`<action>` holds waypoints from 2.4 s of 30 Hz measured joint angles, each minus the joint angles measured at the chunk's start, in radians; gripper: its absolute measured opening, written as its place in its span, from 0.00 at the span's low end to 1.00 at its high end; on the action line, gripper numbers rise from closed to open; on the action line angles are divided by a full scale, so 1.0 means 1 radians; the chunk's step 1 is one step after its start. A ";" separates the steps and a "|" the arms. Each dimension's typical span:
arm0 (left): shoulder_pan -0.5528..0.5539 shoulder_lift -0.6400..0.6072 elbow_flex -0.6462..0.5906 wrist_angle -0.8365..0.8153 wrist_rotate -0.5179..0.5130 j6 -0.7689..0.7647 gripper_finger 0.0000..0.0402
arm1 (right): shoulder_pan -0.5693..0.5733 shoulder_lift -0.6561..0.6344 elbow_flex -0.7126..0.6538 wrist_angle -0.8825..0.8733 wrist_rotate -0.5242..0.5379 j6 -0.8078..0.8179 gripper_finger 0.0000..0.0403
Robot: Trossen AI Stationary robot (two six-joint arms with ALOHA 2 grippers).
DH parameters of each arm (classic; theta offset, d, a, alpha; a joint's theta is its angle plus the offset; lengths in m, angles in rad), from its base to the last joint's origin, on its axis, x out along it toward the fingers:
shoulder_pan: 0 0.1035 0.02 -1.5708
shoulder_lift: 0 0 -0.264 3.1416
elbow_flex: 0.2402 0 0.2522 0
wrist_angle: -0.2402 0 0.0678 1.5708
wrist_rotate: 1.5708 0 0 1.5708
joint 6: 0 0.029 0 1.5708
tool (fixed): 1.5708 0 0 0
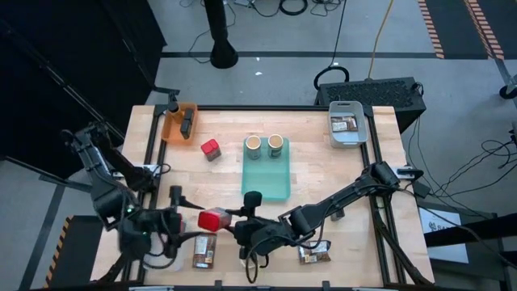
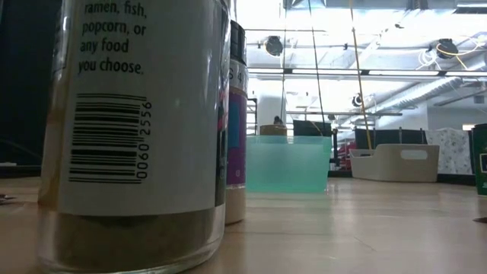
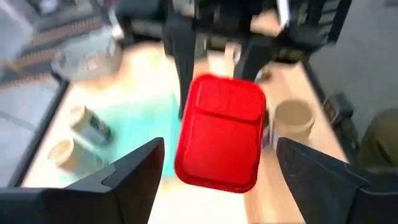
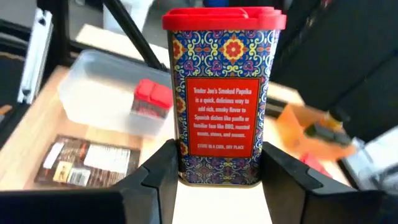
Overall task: Sort spices by type
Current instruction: Put the right red seasoning can into the transparent bin
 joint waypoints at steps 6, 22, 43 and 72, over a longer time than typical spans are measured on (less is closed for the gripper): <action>0.071 0.048 0.013 -0.065 0.129 0.037 0.77 | -0.021 0.005 0.030 -0.088 -0.045 0.056 0.40; 0.146 0.070 0.013 -0.055 0.185 0.118 0.59 | -0.032 0.008 0.030 -0.100 -0.068 0.074 0.40; -0.041 0.075 0.096 -0.310 0.634 -0.399 0.54 | -0.032 -0.002 0.032 -0.105 -0.219 0.179 0.89; -0.332 0.171 -0.026 -0.362 0.508 -0.724 0.54 | -0.038 0.000 0.032 -0.084 -0.220 0.183 0.85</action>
